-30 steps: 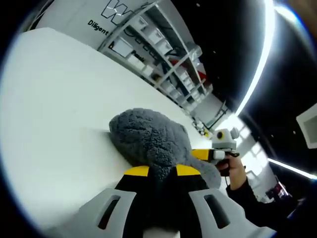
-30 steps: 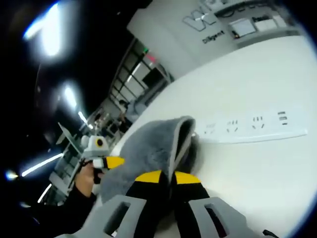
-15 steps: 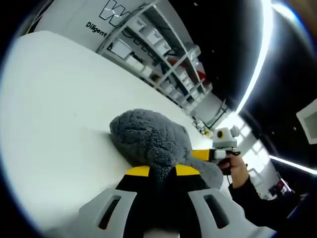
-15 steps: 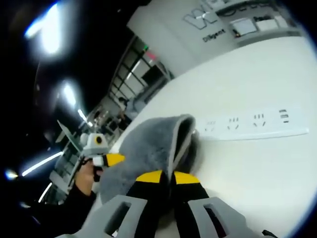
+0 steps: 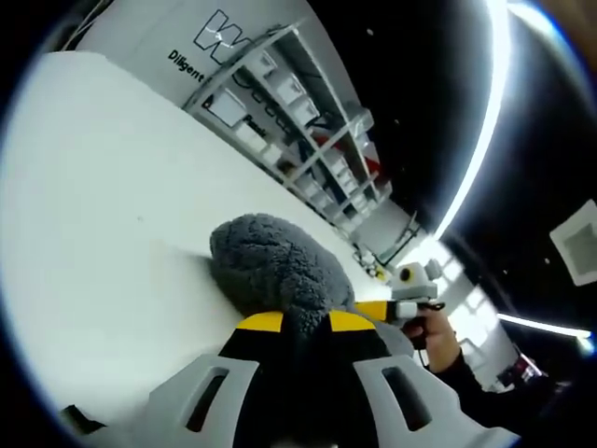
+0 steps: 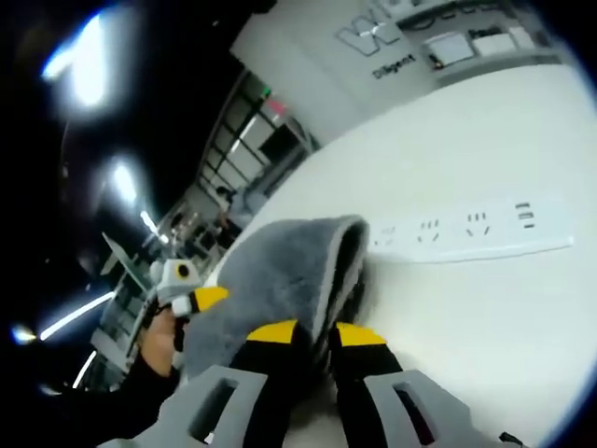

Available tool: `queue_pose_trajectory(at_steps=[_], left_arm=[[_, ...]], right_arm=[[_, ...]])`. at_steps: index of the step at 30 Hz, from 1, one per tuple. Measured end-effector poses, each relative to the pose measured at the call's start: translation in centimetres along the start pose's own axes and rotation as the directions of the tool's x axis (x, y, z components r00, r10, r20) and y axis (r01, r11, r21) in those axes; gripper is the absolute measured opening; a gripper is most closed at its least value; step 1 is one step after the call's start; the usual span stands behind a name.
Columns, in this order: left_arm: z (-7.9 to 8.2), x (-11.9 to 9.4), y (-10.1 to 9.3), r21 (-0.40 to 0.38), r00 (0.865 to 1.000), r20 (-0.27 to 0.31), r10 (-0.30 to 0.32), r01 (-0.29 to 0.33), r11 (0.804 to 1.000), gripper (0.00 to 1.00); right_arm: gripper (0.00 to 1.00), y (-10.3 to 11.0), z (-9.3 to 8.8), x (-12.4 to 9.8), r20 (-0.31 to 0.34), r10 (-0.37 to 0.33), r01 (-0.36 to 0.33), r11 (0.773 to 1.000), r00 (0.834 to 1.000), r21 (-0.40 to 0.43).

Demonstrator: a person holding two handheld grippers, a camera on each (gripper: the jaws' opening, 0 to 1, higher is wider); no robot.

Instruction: Open the folded towel by lifting each exposed corner and separating the folded layers until the towel lies flat within the target outline without major curled edges

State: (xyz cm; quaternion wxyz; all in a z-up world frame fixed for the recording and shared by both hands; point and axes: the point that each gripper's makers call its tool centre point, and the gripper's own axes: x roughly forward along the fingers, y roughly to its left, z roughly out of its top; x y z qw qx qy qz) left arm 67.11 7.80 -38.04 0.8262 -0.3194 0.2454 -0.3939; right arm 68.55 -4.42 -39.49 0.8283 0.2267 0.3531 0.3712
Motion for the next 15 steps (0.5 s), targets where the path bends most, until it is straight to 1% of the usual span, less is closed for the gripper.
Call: queue_pose_trajectory(at_steps=[1,3,4,5,7,8,9,10,12,14,15], left_arm=[[0.1,0.0,0.1,0.013,1.0,-0.005,-0.001,0.001,1.0,0.13],[-0.4,-0.1,-0.1,0.019,1.0,-0.01,0.003,-0.003,1.0,0.13],[0.1,-0.1,0.5,0.01,1.0,-0.01,0.003,-0.003,1.0,0.13],[0.2,-0.1,0.5,0.008,1.0,-0.01,0.003,-0.003,1.0,0.13],[0.7,0.0,1.0,0.006,1.0,-0.012,0.003,-0.003,1.0,0.13],[1.1,0.1,1.3,0.006,1.0,-0.013,0.003,-0.003,1.0,0.12],[1.4,0.1,1.6,0.008,1.0,-0.015,0.003,-0.003,1.0,0.12],[1.3,0.1,1.5,0.012,1.0,-0.017,0.003,-0.003,1.0,0.12],[0.9,0.1,1.1,0.018,1.0,-0.019,-0.001,0.001,1.0,0.11],[0.8,0.1,1.1,0.022,1.0,-0.023,-0.001,0.001,1.0,0.11],[0.7,0.1,1.1,0.023,1.0,-0.025,0.0,0.001,1.0,0.11]], right_arm=[[0.17,0.0,-0.1,-0.1,-0.003,0.003,-0.003,1.0,1.0,-0.004],[0.25,-0.2,-0.4,-0.6,-0.026,-0.016,0.014,0.997,1.0,-0.081],[0.23,0.1,-0.5,-0.7,-0.034,-0.004,0.002,0.998,0.999,-0.064],[0.22,0.4,-0.6,-0.7,-0.04,0.013,-0.015,0.998,0.999,-0.053],[0.22,0.4,-0.8,-0.4,-0.044,0.009,-0.012,0.998,0.999,-0.054],[0.22,0.4,-1.2,-0.1,-0.051,0.011,-0.013,0.999,0.999,-0.048],[0.22,1.0,-1.8,0.1,-0.061,0.039,-0.04,0.999,0.997,-0.029],[0.22,1.3,-1.9,0.4,-0.051,0.059,-0.06,0.998,0.997,-0.01],[0.21,0.8,-1.4,0.7,-0.035,0.064,-0.063,0.998,0.997,0.01],[0.2,1.2,-1.7,0.6,-0.026,0.078,-0.077,0.996,0.997,0.037],[0.18,1.2,-1.7,0.7,-0.019,0.086,-0.085,0.995,0.996,0.053]])
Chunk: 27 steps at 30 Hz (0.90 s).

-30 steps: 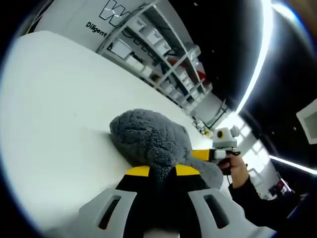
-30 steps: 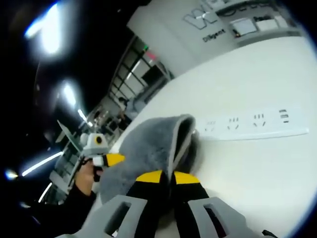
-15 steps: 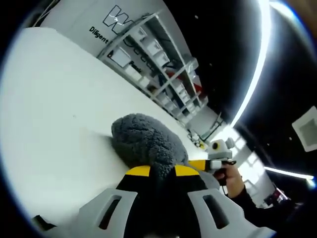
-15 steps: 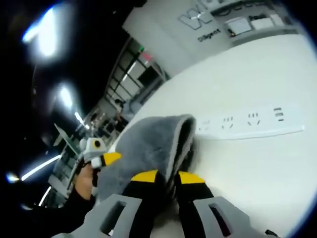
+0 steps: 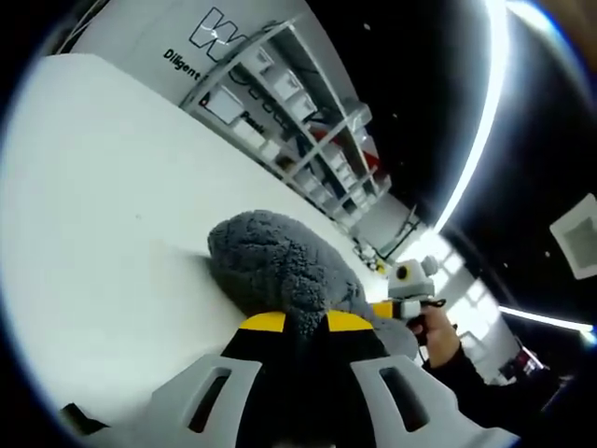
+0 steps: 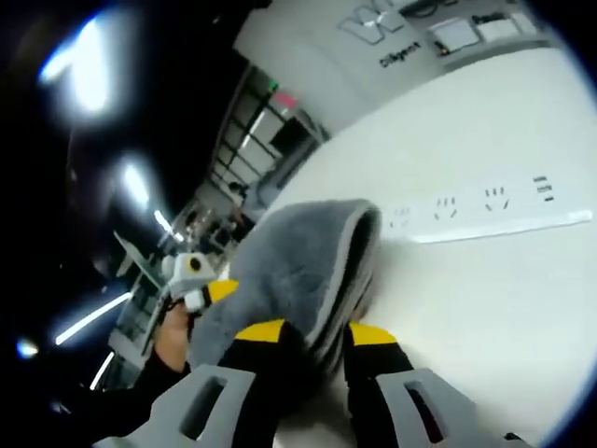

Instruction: Open the folded towel by lifting each exposed corner and separating the folded layers until the towel lies flat within the target outline without major curled edges

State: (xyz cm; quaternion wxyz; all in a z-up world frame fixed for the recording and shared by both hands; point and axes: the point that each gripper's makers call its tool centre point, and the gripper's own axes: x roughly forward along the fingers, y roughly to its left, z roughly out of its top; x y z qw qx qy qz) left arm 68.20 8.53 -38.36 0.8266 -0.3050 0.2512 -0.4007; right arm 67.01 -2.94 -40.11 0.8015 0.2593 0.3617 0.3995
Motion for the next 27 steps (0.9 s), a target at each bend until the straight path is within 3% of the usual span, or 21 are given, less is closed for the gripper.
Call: queue_pose_trajectory(at_steps=[3,6,17,23,27], left_arm=[[-0.7,-0.1,-0.5,0.007,1.0,-0.005,0.004,-0.004,1.0,0.11],[-1.1,-0.2,-0.9,0.01,1.0,-0.01,0.007,-0.007,1.0,0.11],[-1.7,-0.4,-1.3,0.011,1.0,-0.021,0.014,-0.014,1.0,0.1],[-2.8,-0.6,-2.4,0.085,0.996,-0.055,0.064,-0.059,0.995,0.1],[-3.1,-1.1,-2.5,0.087,0.995,-0.072,0.064,-0.058,0.995,0.1]], right_arm=[[0.06,0.1,0.3,0.0,0.02,0.027,-0.028,0.999,0.999,0.045],[0.03,0.0,0.5,-0.1,0.025,0.028,-0.029,0.998,0.999,0.05],[0.01,-0.3,0.9,0.0,0.025,0.016,-0.016,0.999,1.0,0.033],[0.01,-0.2,1.0,-0.3,0.02,0.0,-0.001,1.0,1.0,0.012],[0.01,0.4,0.6,-0.8,0.02,-0.001,0.001,1.0,1.0,0.002]])
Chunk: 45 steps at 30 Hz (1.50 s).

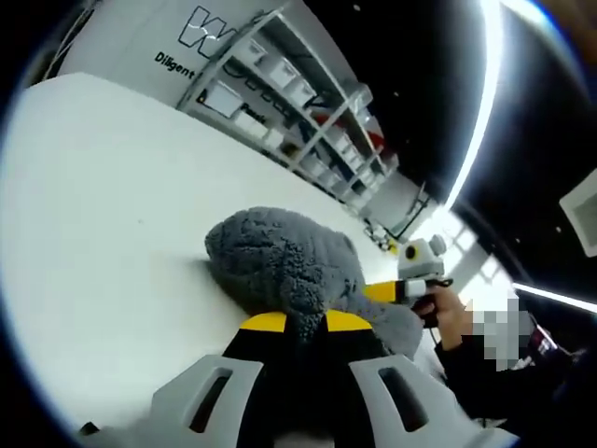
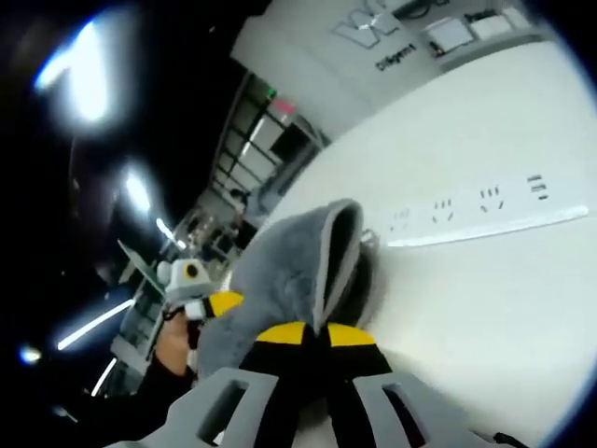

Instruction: Open the folded towel by lifting each exposed corner and separating the folded layers until the towel lies flat within the target outline without major curled edges

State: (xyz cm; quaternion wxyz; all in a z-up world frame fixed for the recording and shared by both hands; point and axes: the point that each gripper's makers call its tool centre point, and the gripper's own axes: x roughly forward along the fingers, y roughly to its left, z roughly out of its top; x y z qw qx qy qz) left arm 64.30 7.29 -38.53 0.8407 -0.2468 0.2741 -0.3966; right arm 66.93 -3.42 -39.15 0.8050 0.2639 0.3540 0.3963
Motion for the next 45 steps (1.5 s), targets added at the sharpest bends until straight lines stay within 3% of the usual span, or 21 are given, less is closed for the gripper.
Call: queue_pose_trajectory(at_steps=[5,9,12,19,27,31,32,35,37,41,45], left_arm=[[-1.6,-0.6,-1.7,0.068,0.999,-0.051,0.02,-0.016,0.998,0.09],[-2.6,-1.0,-2.5,0.052,0.998,-0.065,-0.001,0.005,0.999,0.09],[-1.8,-1.2,-1.4,0.047,0.998,-0.058,-0.012,0.015,0.999,0.09],[-1.6,-2.0,-0.8,0.069,0.997,-0.068,-0.023,0.028,0.997,0.1],[-0.6,-2.4,0.5,0.074,0.999,-0.002,-0.046,0.046,0.996,0.1],[-0.8,-2.6,0.4,0.045,0.999,0.011,-0.041,0.04,0.998,0.11],[-1.6,-2.7,-0.5,0.045,0.999,0.015,-0.041,0.041,0.998,0.11],[-1.8,-2.8,-0.8,0.05,0.999,0.02,-0.037,0.036,0.998,0.1],[-2.4,-2.9,-1.4,0.096,1.0,0.006,-0.024,0.023,0.995,0.1],[-2.6,-3.1,-1.7,0.096,1.0,-0.001,-0.025,0.025,0.995,0.1],[-4.2,-3.5,-3.3,0.075,0.999,-0.001,-0.036,0.036,0.997,0.1]], right_arm=[[0.01,1.1,-1.5,-0.6,-0.027,-0.017,0.016,0.999,0.999,-0.038],[0.01,1.2,-2.1,-1.0,-0.032,-0.033,0.031,0.998,0.999,-0.053],[0.01,1.4,-2.8,-1.3,-0.031,-0.036,0.034,0.998,0.999,-0.056],[0.01,2.1,-4.2,-1.9,-0.036,-0.047,0.044,0.996,0.998,-0.081],[0.01,2.4,-5.0,-2.4,-0.022,-0.051,0.049,0.996,0.998,-0.08],[0.01,2.7,-5.4,-2.5,-0.019,-0.05,0.048,0.996,0.999,-0.079],[0.01,2.8,-5.5,-2.5,-0.019,-0.051,0.049,0.996,0.999,-0.081],[0.01,2.9,-5.6,-2.7,-0.015,-0.054,0.052,0.995,0.998,-0.087],[0.01,2.9,-5.7,-2.8,-0.011,-0.055,0.054,0.994,0.998,-0.093],[0.01,3.0,-5.9,-2.9,-0.013,-0.059,0.057,0.993,0.998,-0.1],[0.01,3.3,-6.3,-3.1,-0.016,-0.058,0.056,0.993,0.998,-0.107]])
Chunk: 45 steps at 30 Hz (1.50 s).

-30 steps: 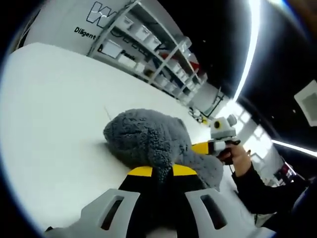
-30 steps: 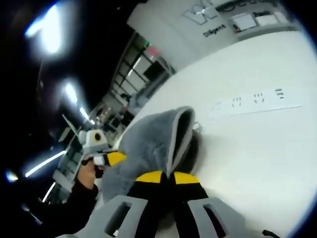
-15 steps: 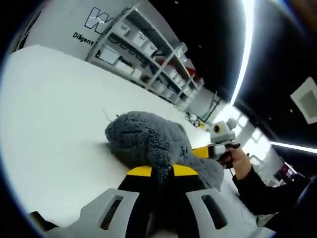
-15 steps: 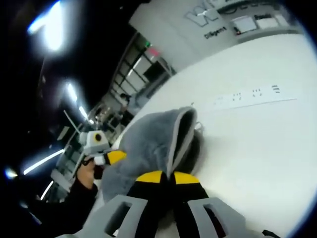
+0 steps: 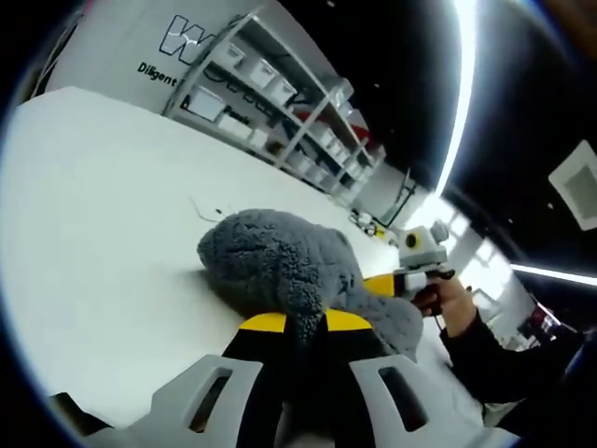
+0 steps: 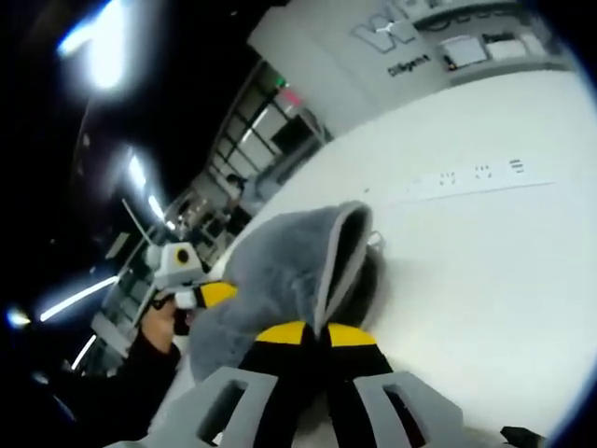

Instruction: Open the folded towel by lifting each exposed corner and separating the folded layers until the towel lies flat within the target outline without major curled edges

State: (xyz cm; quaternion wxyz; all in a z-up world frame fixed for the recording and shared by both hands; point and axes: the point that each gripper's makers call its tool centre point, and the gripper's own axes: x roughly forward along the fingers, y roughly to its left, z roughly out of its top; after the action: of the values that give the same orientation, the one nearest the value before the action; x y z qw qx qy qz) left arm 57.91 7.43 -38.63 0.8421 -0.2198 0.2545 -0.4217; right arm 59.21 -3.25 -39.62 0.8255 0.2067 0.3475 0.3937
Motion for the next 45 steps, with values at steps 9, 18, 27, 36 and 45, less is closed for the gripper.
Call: queue_pose_trajectory(at_steps=[9,18,27,36,45], left_arm=[[-0.3,-0.5,-0.5,0.056,0.999,-0.036,-0.004,0.006,0.998,0.1],[-1.2,-1.5,-1.3,0.094,0.998,-0.059,0.013,-0.007,0.996,0.1],[-1.9,-2.2,-2.1,0.146,0.998,-0.057,0.024,-0.016,0.989,0.1],[-2.8,-2.9,-2.7,0.131,0.998,-0.057,0.028,-0.02,0.991,0.1],[-4.0,-3.9,-3.8,0.139,0.999,-0.043,0.016,-0.009,0.99,0.11]], right_arm=[[0.01,0.5,-0.7,-0.7,-0.014,0.001,-0.001,1.0,1.0,-0.012],[0.01,1.5,-2.1,-1.7,-0.029,-0.017,0.016,0.998,0.999,-0.053],[0.02,2.6,-3.7,-2.9,-0.001,-0.037,0.037,0.996,0.999,-0.077],[0.02,3.3,-4.4,-3.5,0.011,-0.037,0.038,0.994,0.999,-0.098],[0.02,4.0,-5.6,-4.1,0.003,-0.009,0.009,0.996,1.0,-0.094]])
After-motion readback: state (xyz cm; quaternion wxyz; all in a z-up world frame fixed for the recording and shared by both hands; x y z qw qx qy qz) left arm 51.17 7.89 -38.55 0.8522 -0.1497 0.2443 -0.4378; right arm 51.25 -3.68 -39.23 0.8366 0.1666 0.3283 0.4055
